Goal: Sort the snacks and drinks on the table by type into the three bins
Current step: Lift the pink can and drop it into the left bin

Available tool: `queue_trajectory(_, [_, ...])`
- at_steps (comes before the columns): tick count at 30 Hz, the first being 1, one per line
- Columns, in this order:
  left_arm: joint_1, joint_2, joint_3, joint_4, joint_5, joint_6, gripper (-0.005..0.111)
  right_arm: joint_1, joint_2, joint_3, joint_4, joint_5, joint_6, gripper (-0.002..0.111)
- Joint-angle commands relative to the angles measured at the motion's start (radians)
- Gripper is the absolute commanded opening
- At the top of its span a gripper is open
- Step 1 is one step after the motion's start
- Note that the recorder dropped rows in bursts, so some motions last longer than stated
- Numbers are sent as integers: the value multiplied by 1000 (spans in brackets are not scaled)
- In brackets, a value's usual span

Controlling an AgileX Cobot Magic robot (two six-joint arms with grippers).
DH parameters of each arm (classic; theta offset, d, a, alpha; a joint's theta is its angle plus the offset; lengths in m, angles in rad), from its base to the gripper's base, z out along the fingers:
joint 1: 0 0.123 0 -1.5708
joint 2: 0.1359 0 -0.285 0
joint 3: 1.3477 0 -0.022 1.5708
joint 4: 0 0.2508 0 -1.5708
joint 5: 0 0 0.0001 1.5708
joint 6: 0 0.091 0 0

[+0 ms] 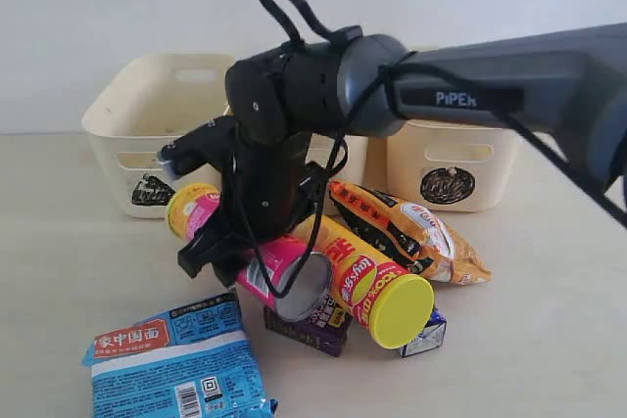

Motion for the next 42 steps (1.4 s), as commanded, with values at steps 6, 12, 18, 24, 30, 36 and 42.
queue_trajectory(6, [1, -4, 4, -11, 1, 3, 4, 2, -154, -5, 4, -43, -24, 1])
queue_trajectory(12, [1, -4, 4, -11, 1, 3, 4, 2, -180, -28, 7, -215, -33, 1])
queue_trajectory(18, [1, -4, 4, -11, 1, 3, 4, 2, -136, -89, 11, -415, -33, 1])
queue_trajectory(24, [1, -4, 4, -11, 1, 3, 4, 2, 24, -256, 11, -692, -33, 1])
queue_trajectory(30, [1, -4, 4, -11, 1, 3, 4, -13, 233, -418, 7, -1025, -38, 1])
queue_trajectory(36, [1, -4, 4, -11, 1, 3, 4, -51, 379, -498, 7, -1197, -45, 1])
queue_trajectory(42, [1, -4, 4, -11, 1, 3, 4, -70, 430, -502, 7, -1201, -47, 3])
